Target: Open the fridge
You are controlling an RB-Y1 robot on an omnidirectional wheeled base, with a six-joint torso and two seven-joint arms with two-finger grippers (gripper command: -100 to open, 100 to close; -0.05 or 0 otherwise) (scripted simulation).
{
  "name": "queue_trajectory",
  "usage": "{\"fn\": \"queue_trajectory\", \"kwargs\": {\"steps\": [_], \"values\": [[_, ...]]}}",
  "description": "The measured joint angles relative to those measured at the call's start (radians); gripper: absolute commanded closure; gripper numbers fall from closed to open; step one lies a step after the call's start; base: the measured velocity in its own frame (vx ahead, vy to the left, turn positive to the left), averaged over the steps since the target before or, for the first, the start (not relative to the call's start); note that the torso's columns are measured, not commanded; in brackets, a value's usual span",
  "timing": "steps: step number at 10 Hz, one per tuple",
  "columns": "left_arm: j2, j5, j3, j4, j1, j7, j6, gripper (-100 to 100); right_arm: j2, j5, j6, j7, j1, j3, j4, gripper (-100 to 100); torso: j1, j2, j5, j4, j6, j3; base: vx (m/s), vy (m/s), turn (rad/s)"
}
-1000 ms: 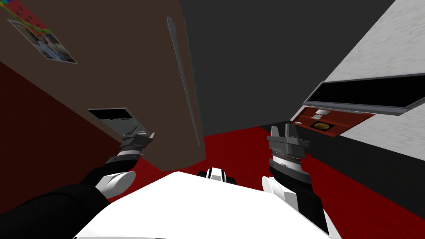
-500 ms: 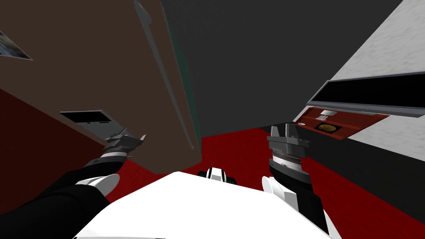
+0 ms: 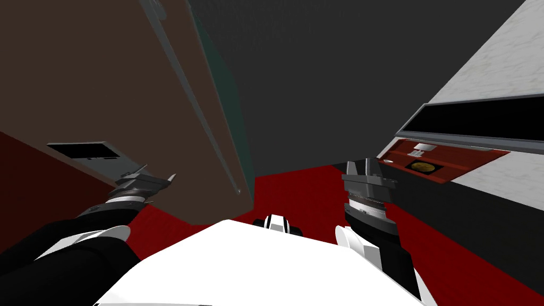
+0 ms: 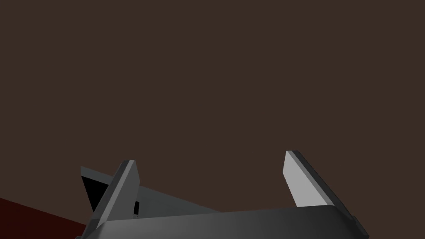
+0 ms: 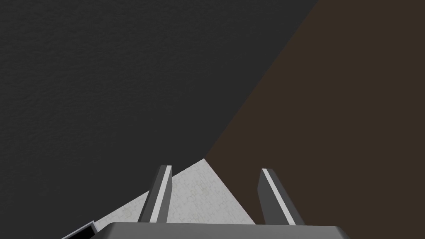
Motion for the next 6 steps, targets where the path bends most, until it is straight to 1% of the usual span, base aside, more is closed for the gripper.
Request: {"fn": "queue_trajectory", "kwargs": {"steps": [1,2,3,4,5,6], "values": [[0.023,0.036,0.035,0.016,0.021,0.014,0.026,-100,0.000,0.000,0.000,0.000,0.000,0.000,0.000,0,-0.001,-0.003,0.000,-0.001,0.000,-0.002,0.140,-0.155,0.033],[0.025,0.059,0.054,0.017,0.025,0.018,0.046,-100,0.000,0.000,0.000,0.000,0.000,0.000,0.000,0,0.003,-0.001,0.001,-0.001,0.000,-0.001,0.159,-0.163,0.021],[0.032,0.087,0.081,0.023,0.028,0.021,0.073,-100,0.000,0.000,0.000,0.000,0.000,0.000,0.000,0,0.003,-0.001,0.001,0.000,0.000,-0.001,0.109,-0.127,0.026],[0.040,0.106,0.090,0.033,0.033,0.024,0.082,-100,0.000,0.000,0.000,0.000,0.000,0.000,0.000,0,0.005,0.003,0.001,0.001,0.000,0.001,0.075,-0.164,0.031],[0.047,0.130,0.111,0.040,0.040,0.028,0.098,-100,0.000,0.000,0.000,0.000,0.000,0.000,0.000,0,0.001,0.004,0.001,0.001,0.000,0.003,0.065,-0.145,0.026],[0.060,0.151,0.123,0.052,0.049,0.033,0.107,-100,0.000,0.000,0.000,0.000,0.000,0.000,0.000,0,0.002,0.004,0.000,0.001,0.000,0.002,0.092,-0.138,0.030]]}}
